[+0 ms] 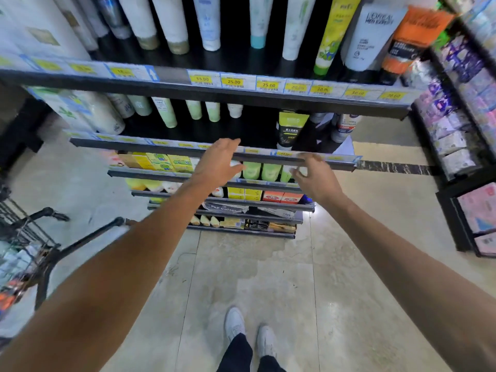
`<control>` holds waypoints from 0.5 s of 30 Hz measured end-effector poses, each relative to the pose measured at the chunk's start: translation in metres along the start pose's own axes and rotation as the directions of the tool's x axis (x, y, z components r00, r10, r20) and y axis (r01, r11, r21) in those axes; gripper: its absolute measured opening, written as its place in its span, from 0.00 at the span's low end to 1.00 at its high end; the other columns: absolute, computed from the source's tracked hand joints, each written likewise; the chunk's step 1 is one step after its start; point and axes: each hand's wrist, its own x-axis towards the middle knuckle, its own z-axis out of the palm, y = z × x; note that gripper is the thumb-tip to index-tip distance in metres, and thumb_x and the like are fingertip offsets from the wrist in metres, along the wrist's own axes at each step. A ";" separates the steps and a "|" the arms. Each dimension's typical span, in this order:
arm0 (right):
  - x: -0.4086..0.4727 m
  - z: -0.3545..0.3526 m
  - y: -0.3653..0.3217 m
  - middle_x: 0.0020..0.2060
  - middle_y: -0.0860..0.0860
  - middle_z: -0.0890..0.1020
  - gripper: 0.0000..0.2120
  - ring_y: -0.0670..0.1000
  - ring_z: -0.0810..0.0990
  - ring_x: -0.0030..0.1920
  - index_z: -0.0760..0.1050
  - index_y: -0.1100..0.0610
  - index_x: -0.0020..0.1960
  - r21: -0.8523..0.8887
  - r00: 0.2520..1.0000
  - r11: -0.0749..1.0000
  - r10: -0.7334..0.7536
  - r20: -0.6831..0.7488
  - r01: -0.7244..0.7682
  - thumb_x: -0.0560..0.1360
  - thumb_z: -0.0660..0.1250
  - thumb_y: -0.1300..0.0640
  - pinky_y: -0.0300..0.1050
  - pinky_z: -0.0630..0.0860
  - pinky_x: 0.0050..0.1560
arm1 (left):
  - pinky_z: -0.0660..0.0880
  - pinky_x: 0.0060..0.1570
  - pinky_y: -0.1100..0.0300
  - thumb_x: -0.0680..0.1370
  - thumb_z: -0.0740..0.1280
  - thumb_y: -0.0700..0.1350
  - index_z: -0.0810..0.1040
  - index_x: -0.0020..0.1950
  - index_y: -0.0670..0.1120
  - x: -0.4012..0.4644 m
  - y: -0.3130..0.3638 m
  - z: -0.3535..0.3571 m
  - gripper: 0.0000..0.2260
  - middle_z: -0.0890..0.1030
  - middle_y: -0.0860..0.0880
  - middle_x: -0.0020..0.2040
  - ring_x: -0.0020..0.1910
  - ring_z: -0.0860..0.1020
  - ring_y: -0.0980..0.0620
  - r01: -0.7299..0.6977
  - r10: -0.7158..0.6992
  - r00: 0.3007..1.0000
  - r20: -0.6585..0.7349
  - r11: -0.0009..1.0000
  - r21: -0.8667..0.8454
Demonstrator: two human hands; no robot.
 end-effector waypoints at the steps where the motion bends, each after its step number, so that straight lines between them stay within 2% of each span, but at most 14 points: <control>1: -0.017 0.000 -0.009 0.72 0.57 0.73 0.25 0.60 0.73 0.71 0.69 0.57 0.76 -0.056 0.997 0.997 -0.059 0.045 0.061 0.83 0.64 0.47 0.55 0.71 0.69 | 0.64 0.75 0.48 0.81 0.68 0.55 0.62 0.81 0.44 -0.021 0.001 -0.005 0.32 0.67 0.43 0.77 0.77 0.65 0.44 0.025 -0.025 0.999 -0.029 1.000 0.000; 4: -0.059 0.005 -0.039 0.74 0.57 0.72 0.25 0.59 0.70 0.73 0.70 0.57 0.75 -0.172 0.964 0.950 -0.244 0.109 0.260 0.84 0.61 0.44 0.56 0.67 0.72 | 0.65 0.74 0.45 0.83 0.62 0.61 0.65 0.79 0.44 -0.084 0.005 -0.014 0.30 0.71 0.42 0.75 0.75 0.68 0.42 0.125 -0.122 0.985 -0.122 0.992 0.016; 6: -0.082 0.011 -0.065 0.77 0.57 0.69 0.26 0.58 0.65 0.77 0.67 0.55 0.78 -0.228 0.919 0.893 -0.352 0.180 0.387 0.85 0.58 0.43 0.56 0.63 0.76 | 0.67 0.73 0.43 0.83 0.54 0.65 0.67 0.78 0.45 -0.128 0.002 -0.015 0.31 0.72 0.42 0.74 0.73 0.69 0.41 0.221 -0.210 0.964 -0.165 0.974 0.046; 9: -0.113 0.020 -0.107 0.80 0.52 0.63 0.27 0.56 0.57 0.81 0.61 0.51 0.81 -0.210 0.849 0.830 -0.465 0.249 0.516 0.86 0.55 0.43 0.58 0.57 0.79 | 0.68 0.70 0.42 0.80 0.44 0.67 0.69 0.77 0.47 -0.194 -0.006 -0.013 0.35 0.74 0.43 0.72 0.71 0.70 0.40 0.337 -0.307 0.924 -0.226 0.936 0.103; 11: -0.131 0.030 -0.132 0.80 0.52 0.63 0.27 0.56 0.58 0.80 0.61 0.51 0.81 -0.206 0.786 0.764 -0.557 0.269 0.612 0.86 0.55 0.42 0.58 0.57 0.78 | 0.69 0.68 0.41 0.79 0.44 0.66 0.71 0.75 0.47 -0.240 -0.012 -0.012 0.35 0.75 0.42 0.70 0.69 0.71 0.39 0.429 -0.397 0.880 -0.260 0.900 0.080; 15: -0.166 0.056 -0.178 0.77 0.54 0.69 0.25 0.59 0.63 0.78 0.67 0.52 0.78 -0.146 0.644 0.633 -0.705 0.296 0.760 0.85 0.58 0.42 0.59 0.60 0.77 | 0.75 0.60 0.41 0.81 0.53 0.62 0.78 0.68 0.45 -0.326 -0.027 -0.010 0.27 0.80 0.41 0.62 0.61 0.78 0.36 0.564 -0.496 0.764 -0.412 0.824 0.051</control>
